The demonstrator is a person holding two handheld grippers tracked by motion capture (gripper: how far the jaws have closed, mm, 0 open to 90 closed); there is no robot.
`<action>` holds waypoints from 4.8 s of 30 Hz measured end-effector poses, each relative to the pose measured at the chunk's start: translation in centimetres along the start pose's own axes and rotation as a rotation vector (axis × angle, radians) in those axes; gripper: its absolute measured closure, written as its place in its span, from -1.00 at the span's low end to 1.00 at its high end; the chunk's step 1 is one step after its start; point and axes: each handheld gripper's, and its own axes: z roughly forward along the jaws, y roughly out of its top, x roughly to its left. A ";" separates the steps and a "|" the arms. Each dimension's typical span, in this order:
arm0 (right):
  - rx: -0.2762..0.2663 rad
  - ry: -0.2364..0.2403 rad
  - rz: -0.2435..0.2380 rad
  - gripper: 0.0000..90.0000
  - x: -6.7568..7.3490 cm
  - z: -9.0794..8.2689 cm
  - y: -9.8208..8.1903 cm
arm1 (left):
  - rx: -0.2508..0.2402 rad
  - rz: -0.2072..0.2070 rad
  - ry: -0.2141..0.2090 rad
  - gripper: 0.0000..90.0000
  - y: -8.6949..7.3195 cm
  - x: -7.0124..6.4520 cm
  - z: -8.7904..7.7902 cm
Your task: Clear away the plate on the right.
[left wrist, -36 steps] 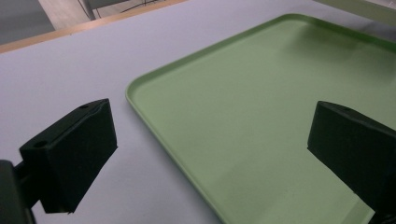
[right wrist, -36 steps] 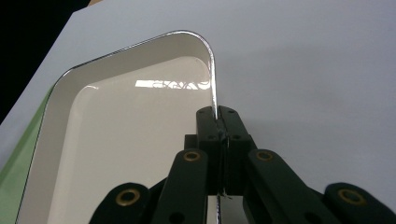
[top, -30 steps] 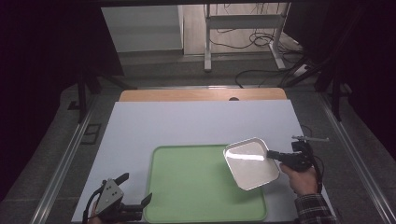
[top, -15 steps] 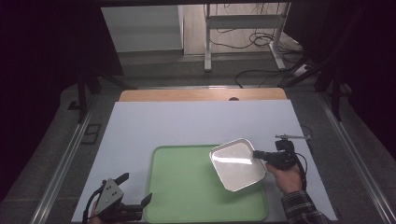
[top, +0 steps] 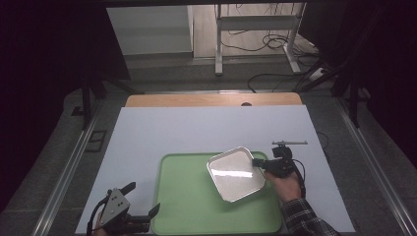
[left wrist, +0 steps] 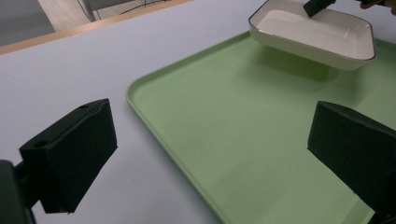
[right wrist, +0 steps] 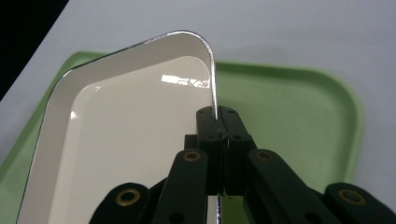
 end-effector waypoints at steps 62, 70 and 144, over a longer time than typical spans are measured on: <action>0.065 0.113 -0.445 0.91 6.2 0.1 -2.0 | -0.002 0.007 0.002 -0.97 0.0 -0.1 -0.1; 0.082 0.137 -0.501 0.99 7.9 -0.7 -3.6 | -0.004 0.006 0.003 -0.97 0.0 -0.1 -0.2; 0.139 0.141 -0.674 0.86 11.7 3.3 -6.0 | 0.006 0.004 -0.002 -0.97 0.0 -0.2 -0.1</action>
